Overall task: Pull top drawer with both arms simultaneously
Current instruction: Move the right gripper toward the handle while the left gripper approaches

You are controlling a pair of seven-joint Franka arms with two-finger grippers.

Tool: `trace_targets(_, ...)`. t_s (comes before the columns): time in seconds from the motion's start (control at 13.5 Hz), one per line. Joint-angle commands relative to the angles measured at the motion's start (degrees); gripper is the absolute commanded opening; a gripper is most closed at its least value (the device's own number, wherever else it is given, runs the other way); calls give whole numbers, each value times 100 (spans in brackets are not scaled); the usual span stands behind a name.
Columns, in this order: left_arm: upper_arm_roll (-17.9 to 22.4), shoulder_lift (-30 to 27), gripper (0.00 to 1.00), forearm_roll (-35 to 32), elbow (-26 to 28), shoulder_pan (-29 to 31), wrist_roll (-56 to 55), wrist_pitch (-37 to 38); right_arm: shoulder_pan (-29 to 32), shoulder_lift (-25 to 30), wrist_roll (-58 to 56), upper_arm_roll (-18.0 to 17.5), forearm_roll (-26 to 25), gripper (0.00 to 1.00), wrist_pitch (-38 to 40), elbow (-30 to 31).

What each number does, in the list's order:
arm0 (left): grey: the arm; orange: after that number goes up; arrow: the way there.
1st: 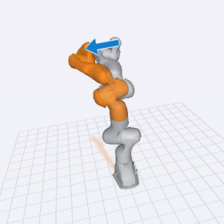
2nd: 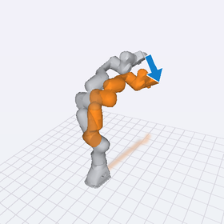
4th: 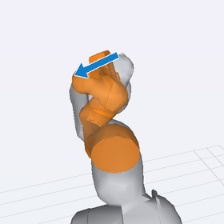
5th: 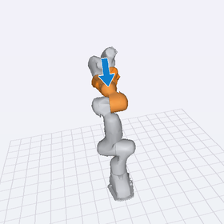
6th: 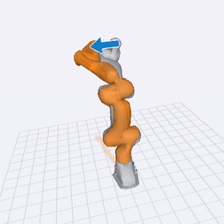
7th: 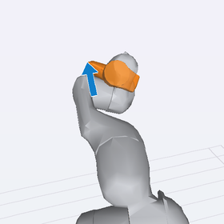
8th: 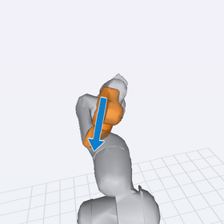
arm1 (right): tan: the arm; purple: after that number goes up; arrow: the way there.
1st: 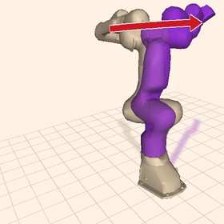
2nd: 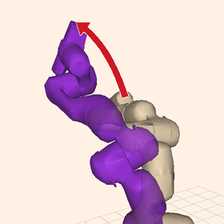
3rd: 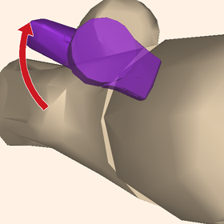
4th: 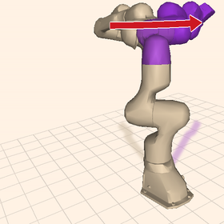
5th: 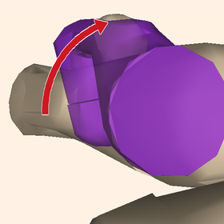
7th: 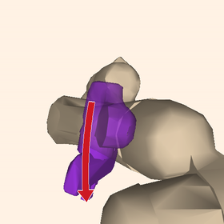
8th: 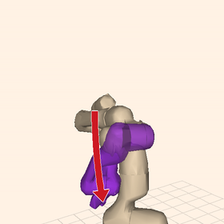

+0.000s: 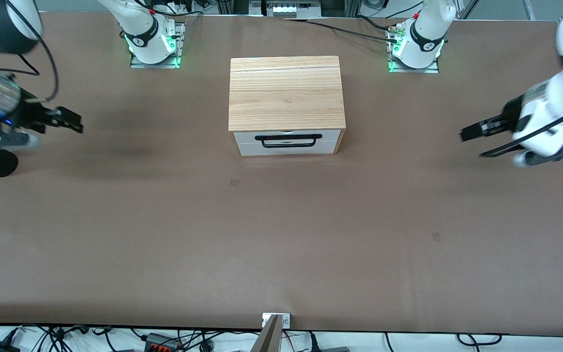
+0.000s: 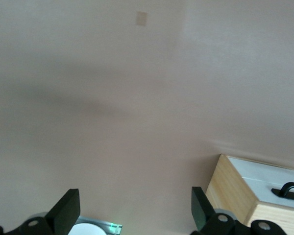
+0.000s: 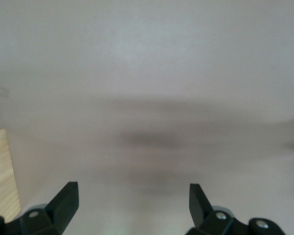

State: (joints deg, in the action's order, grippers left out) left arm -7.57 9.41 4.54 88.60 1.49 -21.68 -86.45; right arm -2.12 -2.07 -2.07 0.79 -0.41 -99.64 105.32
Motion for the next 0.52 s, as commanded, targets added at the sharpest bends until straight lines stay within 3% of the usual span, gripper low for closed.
trace_targets(0.0, 19, 377, 100, 947, -327, 36, 730, -264, -331, -671, -22, -18, -20, 100, 120, -433)
trace_targets(0.07, 19, 473, 100, 1126, -274, 1, 926, -476, -480, -759, -22, -53, 128, 100, 77, -442)
trace_targets(0.22, 10, 797, 100, 1355, -308, 26, 1399, -592, -534, -926, -22, -53, 1204, 100, 94, -548)
trace_targets(0.44, 19, 1177, 100, 2557, -3, 123, 2517, -1083, -578, -1268, -135, -70, 2350, 100, 33, -548)
